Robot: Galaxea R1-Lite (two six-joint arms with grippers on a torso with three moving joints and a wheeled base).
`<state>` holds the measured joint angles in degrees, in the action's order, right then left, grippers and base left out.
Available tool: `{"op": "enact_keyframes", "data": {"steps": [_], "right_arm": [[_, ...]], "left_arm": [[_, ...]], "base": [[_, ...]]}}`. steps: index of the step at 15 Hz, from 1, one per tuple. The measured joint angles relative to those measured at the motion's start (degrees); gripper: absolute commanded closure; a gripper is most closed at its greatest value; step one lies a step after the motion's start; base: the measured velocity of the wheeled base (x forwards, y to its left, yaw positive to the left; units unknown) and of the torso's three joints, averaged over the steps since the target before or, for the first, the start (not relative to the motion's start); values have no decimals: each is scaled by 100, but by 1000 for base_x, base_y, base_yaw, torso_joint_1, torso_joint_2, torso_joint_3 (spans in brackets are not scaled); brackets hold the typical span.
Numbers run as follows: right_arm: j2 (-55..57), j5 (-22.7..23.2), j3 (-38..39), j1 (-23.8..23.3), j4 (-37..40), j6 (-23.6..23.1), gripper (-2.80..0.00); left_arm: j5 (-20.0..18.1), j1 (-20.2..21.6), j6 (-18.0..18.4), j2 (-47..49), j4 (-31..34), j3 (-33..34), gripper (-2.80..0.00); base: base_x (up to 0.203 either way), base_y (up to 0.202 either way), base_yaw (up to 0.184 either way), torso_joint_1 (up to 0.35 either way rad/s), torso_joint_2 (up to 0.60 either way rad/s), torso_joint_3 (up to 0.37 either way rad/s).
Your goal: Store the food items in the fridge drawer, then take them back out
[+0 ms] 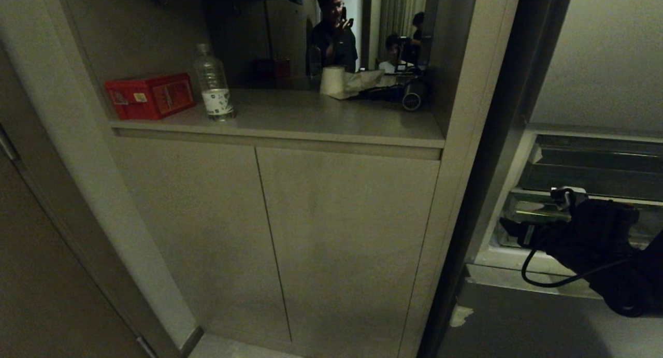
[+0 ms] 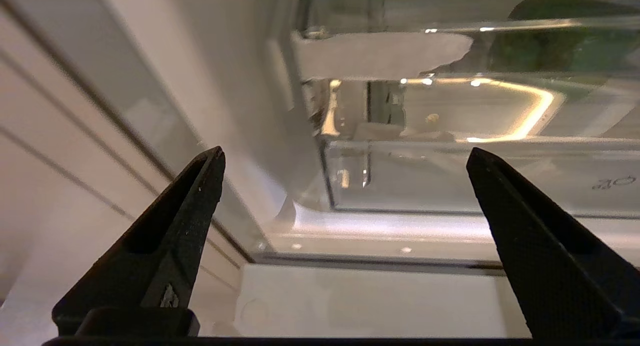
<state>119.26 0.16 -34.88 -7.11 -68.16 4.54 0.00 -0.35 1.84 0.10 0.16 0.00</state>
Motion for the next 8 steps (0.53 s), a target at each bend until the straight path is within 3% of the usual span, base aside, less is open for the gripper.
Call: {"op": "enact_keyframes", "data": {"steps": [8], "right_arm": [[381,0,-435,-96,0,51,-280]], "left_arm": [[0,2,0,0,0,0,0]], "base": [[0,0,0,0,0,0]]}}
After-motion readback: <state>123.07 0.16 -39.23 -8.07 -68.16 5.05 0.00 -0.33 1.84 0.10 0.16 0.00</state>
